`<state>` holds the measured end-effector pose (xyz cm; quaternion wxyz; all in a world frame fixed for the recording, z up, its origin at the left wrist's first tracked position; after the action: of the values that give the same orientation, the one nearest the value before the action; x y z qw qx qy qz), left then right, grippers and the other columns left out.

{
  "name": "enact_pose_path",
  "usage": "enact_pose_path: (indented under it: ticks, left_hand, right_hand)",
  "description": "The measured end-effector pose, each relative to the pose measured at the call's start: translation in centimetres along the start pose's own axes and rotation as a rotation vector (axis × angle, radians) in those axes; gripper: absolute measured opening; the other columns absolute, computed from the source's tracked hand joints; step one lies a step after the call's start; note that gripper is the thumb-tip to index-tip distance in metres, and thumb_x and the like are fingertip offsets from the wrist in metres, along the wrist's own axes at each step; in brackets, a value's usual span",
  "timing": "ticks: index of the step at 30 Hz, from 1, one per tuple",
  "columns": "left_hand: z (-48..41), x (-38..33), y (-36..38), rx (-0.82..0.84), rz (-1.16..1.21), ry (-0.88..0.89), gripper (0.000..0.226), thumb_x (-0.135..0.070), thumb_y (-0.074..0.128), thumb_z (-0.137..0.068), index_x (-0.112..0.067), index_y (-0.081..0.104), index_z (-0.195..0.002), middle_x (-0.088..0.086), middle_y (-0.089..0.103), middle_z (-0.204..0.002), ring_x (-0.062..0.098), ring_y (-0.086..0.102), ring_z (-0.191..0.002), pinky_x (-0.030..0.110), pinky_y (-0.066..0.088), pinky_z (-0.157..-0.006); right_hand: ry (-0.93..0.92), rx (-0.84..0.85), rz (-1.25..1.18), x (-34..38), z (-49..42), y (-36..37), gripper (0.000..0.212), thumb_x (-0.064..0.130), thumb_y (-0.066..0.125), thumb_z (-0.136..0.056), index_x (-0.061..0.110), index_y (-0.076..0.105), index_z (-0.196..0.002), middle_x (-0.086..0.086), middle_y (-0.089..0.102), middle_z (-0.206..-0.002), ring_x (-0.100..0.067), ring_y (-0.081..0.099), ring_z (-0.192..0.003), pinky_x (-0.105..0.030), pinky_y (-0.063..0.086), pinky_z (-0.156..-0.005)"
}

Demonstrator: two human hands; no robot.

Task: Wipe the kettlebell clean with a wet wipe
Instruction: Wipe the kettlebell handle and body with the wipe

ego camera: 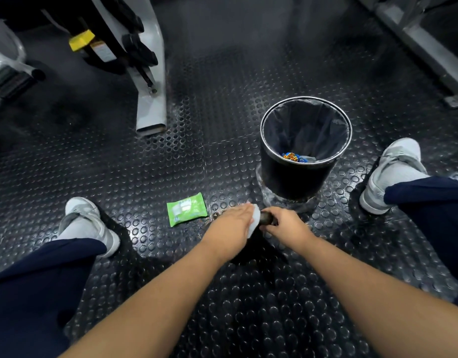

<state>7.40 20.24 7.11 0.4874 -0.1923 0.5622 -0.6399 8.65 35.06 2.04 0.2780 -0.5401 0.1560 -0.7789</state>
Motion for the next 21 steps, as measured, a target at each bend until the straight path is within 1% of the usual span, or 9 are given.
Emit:
enact_pose_path:
  ticks: [3,5,7,9,11,12,14,17,21]
  left_hand:
    - [-1.8,-2.0,1.3,0.034,-0.076,0.006,0.058,-0.014,0.036,-0.108,-0.008,0.019,-0.163,0.012,0.019,-0.170,0.021,0.016,-0.157,0.028,0.004,-0.126]
    - [-2.5,-2.5,1.9,0.051,-0.117,-0.014,0.060,-0.013,0.037,-0.107,-0.005,0.016,-0.163,0.015,0.016,-0.170,0.024,0.015,-0.158,0.032,0.005,-0.127]
    - [-2.5,-2.4,1.8,0.067,-0.116,-0.016,0.058,-0.014,0.036,-0.108,-0.005,0.017,-0.162,0.015,0.017,-0.170,0.023,0.016,-0.157,0.031,0.005,-0.126]
    - [-1.8,-1.7,1.0,0.066,-0.067,-0.006,0.054,-0.019,0.032,-0.111,-0.006,0.020,-0.162,0.012,0.019,-0.170,0.020,0.018,-0.157,0.027,0.006,-0.125]
    - [-0.6,-0.2,0.1,0.058,0.003,-0.021,0.052,-0.027,0.026,-0.113,-0.012,0.022,-0.163,0.006,0.023,-0.169,0.016,0.020,-0.156,0.025,0.008,-0.124]
    - [0.3,0.8,-0.2,0.059,0.026,-0.030,0.053,-0.031,0.025,-0.113,-0.015,0.022,-0.163,0.002,0.023,-0.169,0.014,0.021,-0.156,0.024,0.010,-0.125]
    - [2.2,3.2,-0.4,0.073,0.046,-0.061,0.053,-0.038,0.023,-0.113,-0.023,0.020,-0.164,-0.006,0.022,-0.169,0.009,0.022,-0.155,0.024,0.012,-0.126]
    - [4.2,6.4,-0.5,0.094,0.075,-0.134,0.053,-0.045,0.023,-0.112,-0.032,0.020,-0.163,-0.013,0.023,-0.167,0.005,0.026,-0.152,0.020,0.012,-0.122]
    - [4.3,6.4,-0.5,0.121,0.039,-0.125,0.055,-0.046,0.022,-0.111,-0.030,0.017,-0.164,-0.011,0.022,-0.168,0.006,0.023,-0.153,0.020,0.010,-0.121]
  right_hand:
    - [-0.030,0.005,0.007,0.3,0.1,-0.1,0.028,0.010,0.072,-0.082,0.024,0.068,-0.106,0.013,0.065,-0.077,-0.004,0.059,-0.065,-0.017,0.042,-0.055]
    - [-0.061,0.007,0.039,0.5,0.1,-0.3,0.024,0.008,0.069,-0.082,0.023,0.068,-0.101,0.014,0.066,-0.080,-0.002,0.060,-0.068,-0.018,0.043,-0.060]
    - [-0.065,0.023,0.054,0.5,0.0,-0.2,0.024,0.010,0.069,-0.082,0.026,0.068,-0.100,0.011,0.069,-0.084,-0.010,0.065,-0.075,-0.020,0.047,-0.066]
    - [-0.054,0.027,0.058,0.6,-0.2,-0.2,0.026,0.014,0.074,-0.081,0.025,0.069,-0.104,0.009,0.069,-0.085,-0.013,0.065,-0.079,-0.020,0.047,-0.069]
    - [-0.026,0.028,0.047,0.4,-0.2,-0.2,0.026,0.017,0.077,-0.082,0.027,0.069,-0.104,0.013,0.066,-0.080,-0.005,0.060,-0.074,-0.009,0.039,-0.062]
    - [-0.016,0.027,0.041,0.4,-0.1,-0.3,0.025,0.018,0.078,-0.083,0.028,0.068,-0.103,0.014,0.063,-0.076,-0.001,0.057,-0.071,-0.008,0.037,-0.059]
    - [-0.005,0.030,0.028,0.3,0.0,-0.2,0.022,0.020,0.077,-0.084,0.027,0.068,-0.102,0.014,0.062,-0.076,0.002,0.055,-0.071,-0.008,0.037,-0.058]
    - [0.005,0.027,0.013,0.1,0.1,-0.1,0.021,0.021,0.076,-0.085,0.027,0.069,-0.103,0.012,0.064,-0.078,-0.001,0.057,-0.074,-0.010,0.035,-0.059]
    - [0.012,0.029,0.012,0.1,0.0,0.1,0.025,0.021,0.077,-0.084,0.029,0.068,-0.107,0.014,0.065,-0.080,0.000,0.058,-0.076,-0.011,0.036,-0.062]
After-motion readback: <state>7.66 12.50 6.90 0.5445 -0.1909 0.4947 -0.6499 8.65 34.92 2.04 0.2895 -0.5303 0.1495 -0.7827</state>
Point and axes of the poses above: each hand's wrist, its own z-axis away from the middle knuckle, its own y-axis out of the palm, x = y × z, the point moved 7 cm from there along -z, towards the middle knuckle
